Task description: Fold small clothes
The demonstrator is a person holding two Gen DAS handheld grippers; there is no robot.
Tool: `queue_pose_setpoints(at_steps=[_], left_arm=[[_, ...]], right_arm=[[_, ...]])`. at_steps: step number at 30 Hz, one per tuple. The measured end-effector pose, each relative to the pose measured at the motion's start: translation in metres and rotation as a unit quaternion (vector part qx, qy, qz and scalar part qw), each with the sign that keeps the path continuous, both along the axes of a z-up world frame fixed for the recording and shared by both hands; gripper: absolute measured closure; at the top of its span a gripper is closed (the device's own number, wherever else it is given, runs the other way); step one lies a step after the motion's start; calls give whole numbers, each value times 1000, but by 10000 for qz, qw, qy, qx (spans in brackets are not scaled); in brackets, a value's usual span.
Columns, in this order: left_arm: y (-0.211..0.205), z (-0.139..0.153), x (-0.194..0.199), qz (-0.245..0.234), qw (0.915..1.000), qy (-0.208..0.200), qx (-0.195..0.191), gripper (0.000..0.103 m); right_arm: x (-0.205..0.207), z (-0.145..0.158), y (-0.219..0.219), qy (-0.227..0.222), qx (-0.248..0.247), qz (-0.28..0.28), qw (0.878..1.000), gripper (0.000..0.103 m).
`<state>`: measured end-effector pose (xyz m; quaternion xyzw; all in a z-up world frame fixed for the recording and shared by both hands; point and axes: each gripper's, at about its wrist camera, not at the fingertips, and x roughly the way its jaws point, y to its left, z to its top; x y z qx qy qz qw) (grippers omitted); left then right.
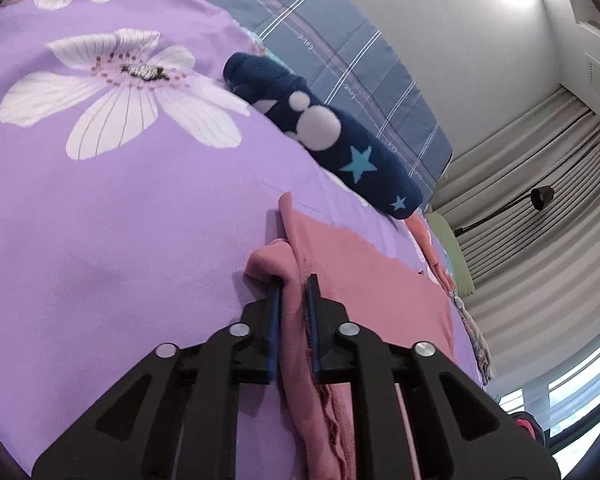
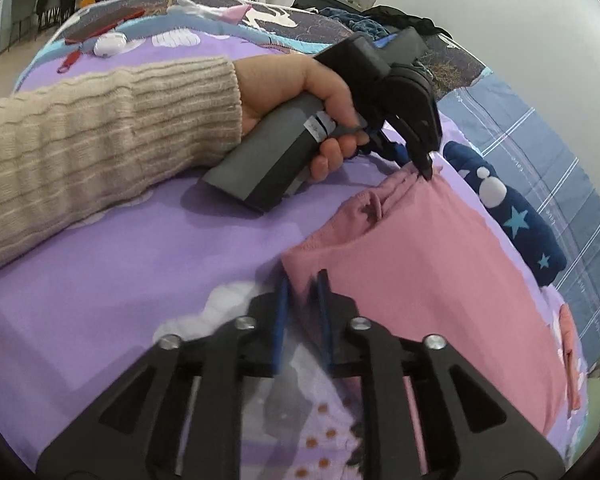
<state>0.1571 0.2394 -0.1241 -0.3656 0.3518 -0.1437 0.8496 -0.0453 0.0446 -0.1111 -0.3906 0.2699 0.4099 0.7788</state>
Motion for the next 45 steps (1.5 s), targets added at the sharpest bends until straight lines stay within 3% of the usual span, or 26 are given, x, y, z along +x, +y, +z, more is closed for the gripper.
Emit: queue_pose_setpoints(at_steps=[1, 2, 4, 6, 7, 11, 13, 16, 18, 20, 21, 26, 30, 32, 36, 38, 41, 43, 45], left_arm=[[-2, 3, 0, -42, 10000, -36, 3, 66], [-5, 6, 2, -98, 9999, -50, 22, 53], [-13, 7, 13, -161, 9995, 86, 262, 52], [-18, 6, 24, -148, 9986, 220, 448, 74], [-18, 6, 32, -168, 9985, 248, 468, 94], [-14, 13, 41, -90, 9980, 13, 630, 95], [-6, 10, 37, 41, 9990, -43, 434, 94], [22, 2, 23, 610, 9981, 38, 49, 95], [33, 5, 13, 566, 9984, -46, 24, 87], [31, 11, 5, 363, 9993, -107, 71, 50], [29, 11, 2, 220, 9997, -122, 29, 45], [4, 7, 6, -281, 9992, 92, 253, 40], [-6, 6, 9, -568, 9984, 32, -2, 40], [-18, 7, 12, -663, 9975, 14, 254, 40], [-36, 9, 21, -627, 9969, 8, 483, 43], [-42, 8, 24, -560, 9959, 74, 709, 59], [-33, 1, 26, -379, 9976, 220, 527, 83], [-25, -5, 26, -327, 9988, 266, 263, 85], [-26, -5, 26, -333, 9988, 255, 261, 86]], right_arm=[[1, 2, -6, 70, 26, -35, 10000, 84], [2, 2, -10, 135, 43, -87, 9999, 83], [8, 2, -15, 313, 80, -198, 9993, 80], [14, 1, -15, 442, 106, -284, 9986, 80], [15, 0, -14, 453, 123, -326, 9984, 79], [10, -2, -11, 275, 60, -342, 9990, 79], [10, -2, -11, 247, 52, -335, 9991, 79], [12, -2, -13, 290, 77, -335, 9990, 78], [11, -2, -12, 254, 54, -339, 9991, 78], [8, -3, -8, 96, -17, -346, 9994, 77], [8, -3, -5, 25, -48, -354, 9994, 76], [10, -4, 8, -139, -129, -499, 9986, 73], [19, -3, 15, 35, -66, -742, 9972, 71], [24, -3, 21, 103, -17, -832, 9965, 71], [37, -2, 28, 279, 126, -1106, 9934, 71], [42, -2, 29, 364, 172, -1229, 9916, 72], [45, -1, 29, 445, 244, -1271, 9906, 75], [45, -1, 28, 454, 263, -1268, 9905, 79], [45, 0, 27, 484, 285, -1281, 9902, 83]])
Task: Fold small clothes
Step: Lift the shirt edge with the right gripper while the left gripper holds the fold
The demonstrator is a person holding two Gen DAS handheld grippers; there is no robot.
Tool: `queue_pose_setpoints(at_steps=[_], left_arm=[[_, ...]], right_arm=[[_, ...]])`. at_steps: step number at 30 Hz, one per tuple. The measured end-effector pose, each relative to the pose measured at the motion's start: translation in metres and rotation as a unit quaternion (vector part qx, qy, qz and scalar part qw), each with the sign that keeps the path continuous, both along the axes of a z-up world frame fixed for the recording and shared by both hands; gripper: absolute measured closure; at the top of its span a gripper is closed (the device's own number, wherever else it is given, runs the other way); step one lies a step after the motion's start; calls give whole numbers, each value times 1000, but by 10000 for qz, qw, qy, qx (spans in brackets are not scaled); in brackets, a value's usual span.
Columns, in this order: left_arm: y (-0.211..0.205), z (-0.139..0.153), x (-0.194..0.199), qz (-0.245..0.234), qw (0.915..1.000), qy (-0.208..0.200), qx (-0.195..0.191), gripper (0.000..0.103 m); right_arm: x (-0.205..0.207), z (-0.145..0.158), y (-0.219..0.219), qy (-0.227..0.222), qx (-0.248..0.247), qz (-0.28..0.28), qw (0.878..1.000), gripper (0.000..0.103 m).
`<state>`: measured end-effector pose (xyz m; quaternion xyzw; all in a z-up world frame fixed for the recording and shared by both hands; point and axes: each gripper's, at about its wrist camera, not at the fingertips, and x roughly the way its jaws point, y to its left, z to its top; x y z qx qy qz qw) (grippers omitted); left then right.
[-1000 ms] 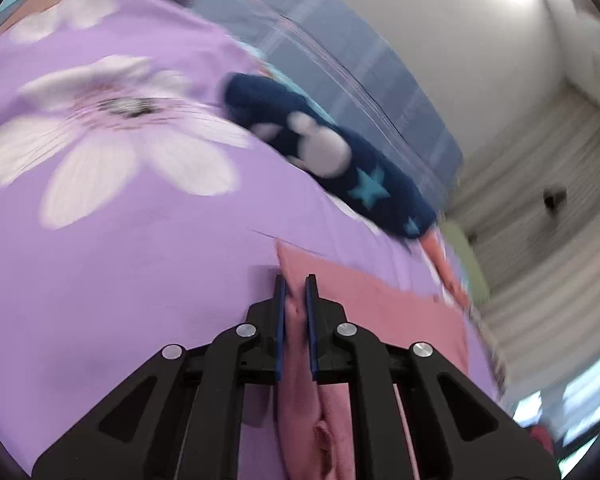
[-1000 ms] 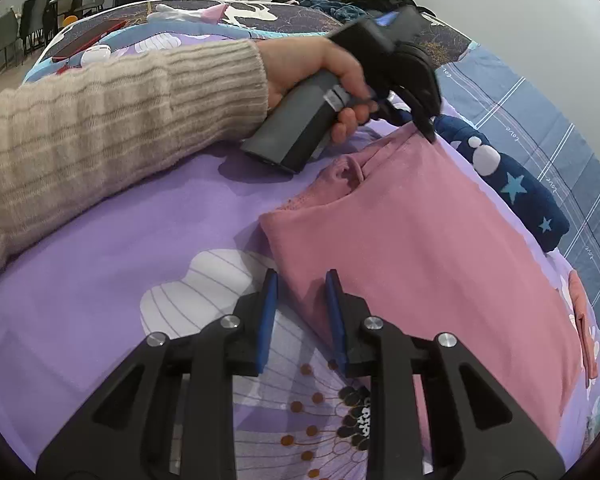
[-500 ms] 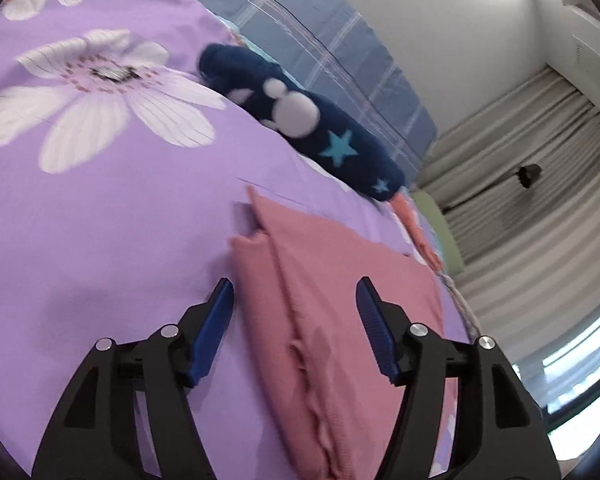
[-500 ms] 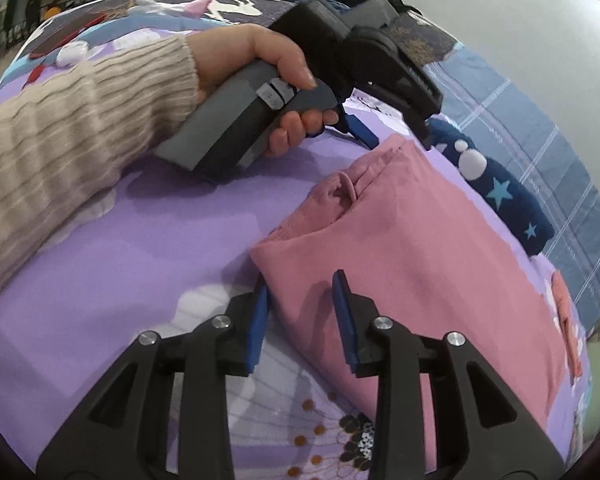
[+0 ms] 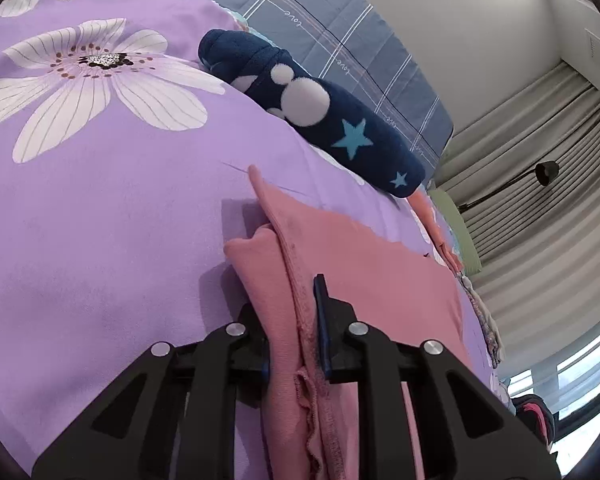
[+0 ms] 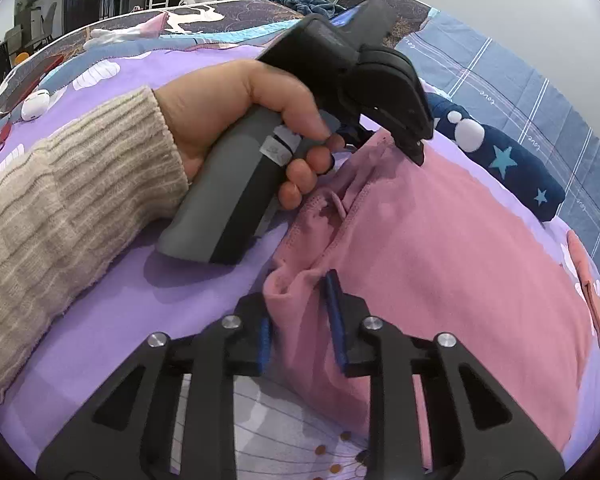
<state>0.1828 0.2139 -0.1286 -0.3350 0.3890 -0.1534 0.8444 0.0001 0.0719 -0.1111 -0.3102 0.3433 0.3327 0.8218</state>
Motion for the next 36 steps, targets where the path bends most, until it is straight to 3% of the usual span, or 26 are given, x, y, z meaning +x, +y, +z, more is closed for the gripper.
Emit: queue_pose_setpoints(at_steps=[10, 18, 29, 36], left_arm=[[-8, 5, 3, -56, 9997, -14, 220, 92], [-26, 36, 7, -159, 9987, -185, 450, 93], [-98, 97, 23, -487, 9914, -315, 1169, 93], [-162, 122, 30, -650, 9763, -386, 2027, 93]], right_arm=[[10, 8, -13, 268, 398, -158, 9987, 97], [11, 39, -47, 144, 994, -377, 9942, 98], [27, 85, -136, 303, 2025, -1071, 9729, 98], [31, 91, -190, 446, 2478, -1372, 9580, 98]])
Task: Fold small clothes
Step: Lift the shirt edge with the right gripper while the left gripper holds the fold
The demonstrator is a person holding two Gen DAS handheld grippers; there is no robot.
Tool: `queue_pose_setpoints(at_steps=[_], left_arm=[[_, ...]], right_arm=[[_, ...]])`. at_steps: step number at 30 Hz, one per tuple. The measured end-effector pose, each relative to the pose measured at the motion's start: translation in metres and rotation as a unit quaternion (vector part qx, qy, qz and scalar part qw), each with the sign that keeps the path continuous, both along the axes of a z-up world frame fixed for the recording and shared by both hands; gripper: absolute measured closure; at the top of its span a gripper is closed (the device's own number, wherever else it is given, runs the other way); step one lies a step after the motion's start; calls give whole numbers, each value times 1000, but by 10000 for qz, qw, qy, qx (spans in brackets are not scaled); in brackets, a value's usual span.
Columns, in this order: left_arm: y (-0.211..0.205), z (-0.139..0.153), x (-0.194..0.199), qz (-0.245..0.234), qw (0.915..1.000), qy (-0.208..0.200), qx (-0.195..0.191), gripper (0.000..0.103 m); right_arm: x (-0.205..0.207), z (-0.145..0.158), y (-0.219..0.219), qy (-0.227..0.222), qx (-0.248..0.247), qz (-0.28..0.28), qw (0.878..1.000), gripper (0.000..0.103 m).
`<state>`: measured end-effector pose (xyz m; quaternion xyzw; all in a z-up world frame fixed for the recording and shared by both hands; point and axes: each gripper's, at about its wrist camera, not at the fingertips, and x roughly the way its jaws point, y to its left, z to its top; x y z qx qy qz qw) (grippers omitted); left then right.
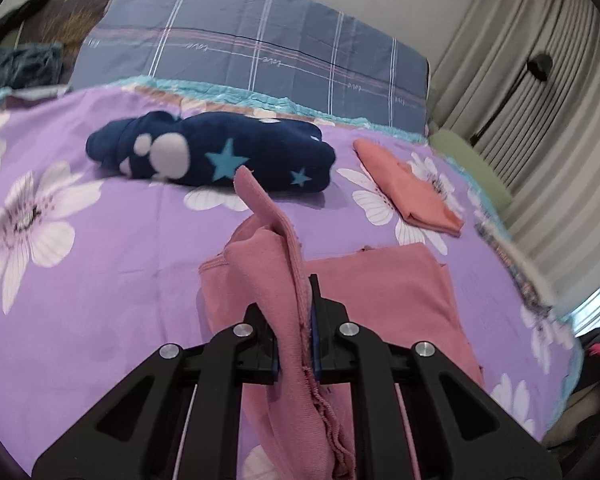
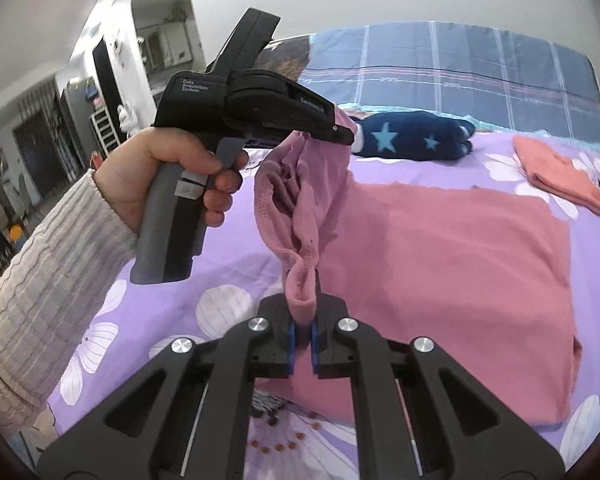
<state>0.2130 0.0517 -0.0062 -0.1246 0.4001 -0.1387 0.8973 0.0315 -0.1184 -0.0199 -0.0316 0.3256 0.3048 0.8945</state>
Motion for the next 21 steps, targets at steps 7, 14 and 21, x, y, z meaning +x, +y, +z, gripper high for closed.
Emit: queue_pose_setpoints(at_steps=[7, 14, 21], left_arm=[[-60, 12, 11, -274, 9990, 4, 352, 93], [-132, 11, 28, -669, 9950, 116, 727, 92], [-195, -9, 45, -953, 9893, 391, 1034, 92]], right_arm=[[3, 1, -54, 120, 417, -332, 9985, 98], [9, -7, -117, 315, 742, -893, 9927, 98], [13, -21, -169, 595, 984, -1446, 9828, 98]])
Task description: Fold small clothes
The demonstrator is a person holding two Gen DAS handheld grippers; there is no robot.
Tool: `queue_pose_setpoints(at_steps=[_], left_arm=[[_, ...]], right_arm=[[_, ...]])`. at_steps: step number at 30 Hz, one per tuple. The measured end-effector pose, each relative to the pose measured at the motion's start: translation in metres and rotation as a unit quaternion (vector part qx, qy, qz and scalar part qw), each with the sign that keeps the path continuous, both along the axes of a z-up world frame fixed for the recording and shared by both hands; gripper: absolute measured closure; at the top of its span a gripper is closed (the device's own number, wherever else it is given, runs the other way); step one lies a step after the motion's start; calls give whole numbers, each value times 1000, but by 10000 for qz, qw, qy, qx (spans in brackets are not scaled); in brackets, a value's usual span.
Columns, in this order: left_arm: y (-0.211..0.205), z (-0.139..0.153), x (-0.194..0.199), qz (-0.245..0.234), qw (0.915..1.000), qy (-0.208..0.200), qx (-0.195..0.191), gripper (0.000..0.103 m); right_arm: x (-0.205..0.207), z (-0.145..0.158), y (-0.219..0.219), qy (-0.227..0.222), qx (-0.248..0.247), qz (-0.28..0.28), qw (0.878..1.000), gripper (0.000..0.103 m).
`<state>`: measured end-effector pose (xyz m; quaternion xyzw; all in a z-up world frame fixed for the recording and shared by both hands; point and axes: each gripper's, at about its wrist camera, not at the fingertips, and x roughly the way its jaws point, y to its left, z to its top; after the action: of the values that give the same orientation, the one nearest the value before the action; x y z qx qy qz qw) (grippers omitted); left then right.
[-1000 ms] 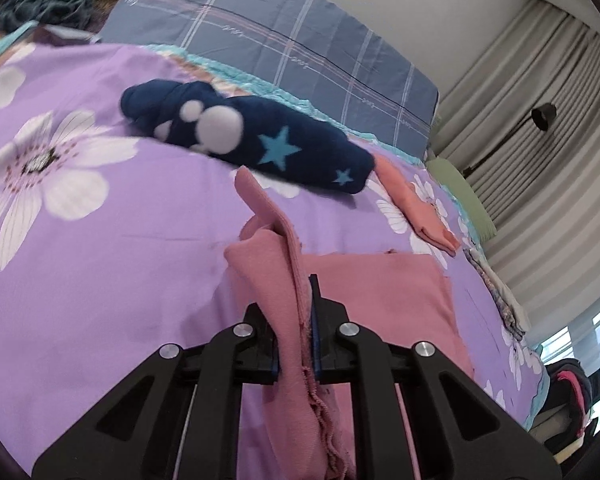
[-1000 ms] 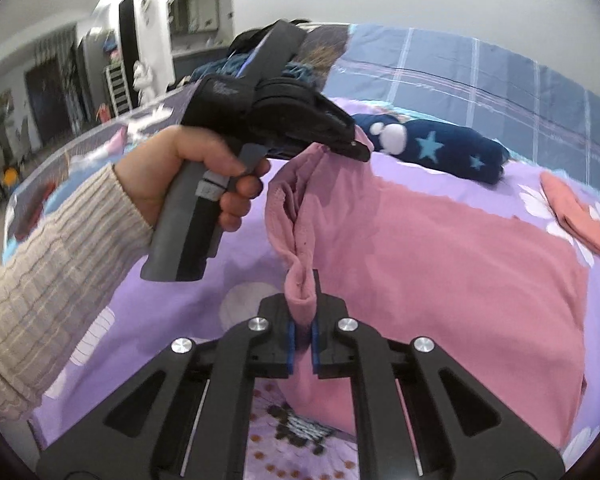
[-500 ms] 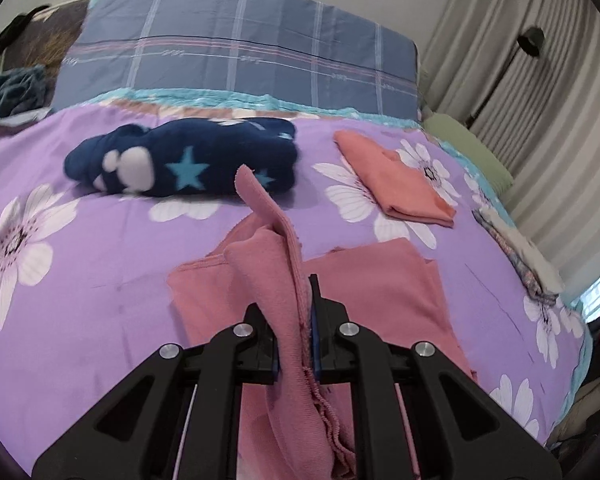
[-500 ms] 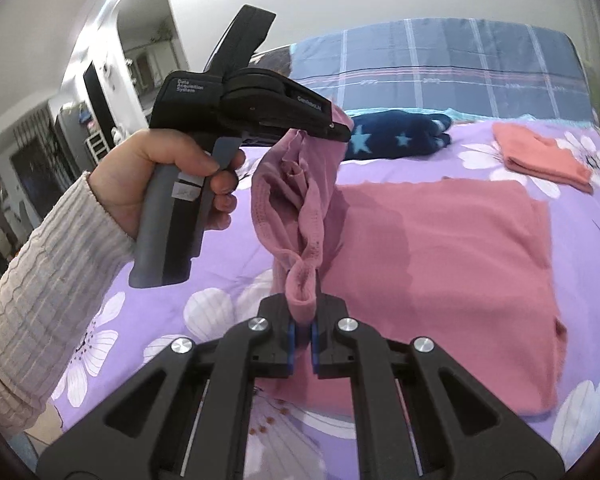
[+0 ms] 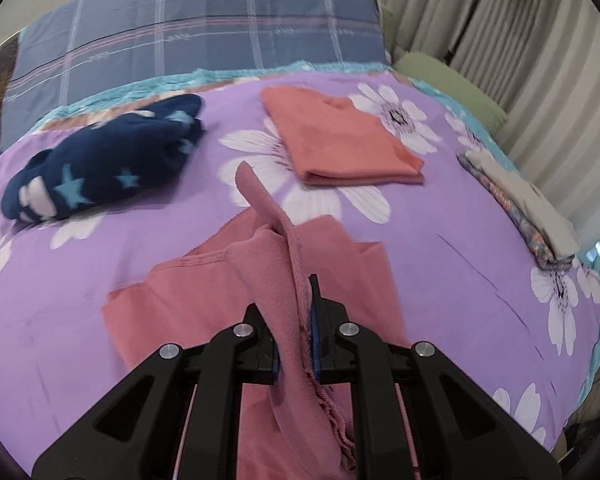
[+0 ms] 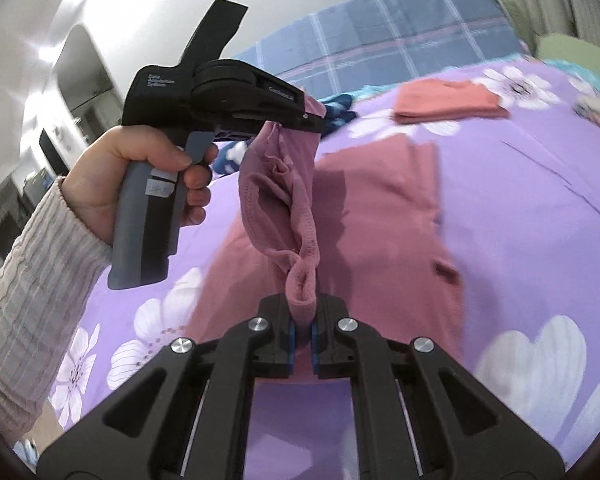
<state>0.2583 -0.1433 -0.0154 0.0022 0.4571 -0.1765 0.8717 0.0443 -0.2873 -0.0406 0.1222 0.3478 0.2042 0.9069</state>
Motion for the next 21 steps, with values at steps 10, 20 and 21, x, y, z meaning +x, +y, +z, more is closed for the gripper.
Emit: queue_pose_setpoints(at_steps=[10, 20, 21], left_arm=[[-67, -33, 11, -310, 9954, 184, 890, 92], [-81, -33, 9, -452, 9939, 84, 1004, 76], [-81, -29, 9, -462, 9950, 64, 882, 71]], right_arm=[[-1, -24, -34, 365, 258, -212, 9988, 98], [-1, -34, -40, 504, 372, -219, 9978, 98], [-1, -36, -41, 583, 396, -237, 9972, 97]])
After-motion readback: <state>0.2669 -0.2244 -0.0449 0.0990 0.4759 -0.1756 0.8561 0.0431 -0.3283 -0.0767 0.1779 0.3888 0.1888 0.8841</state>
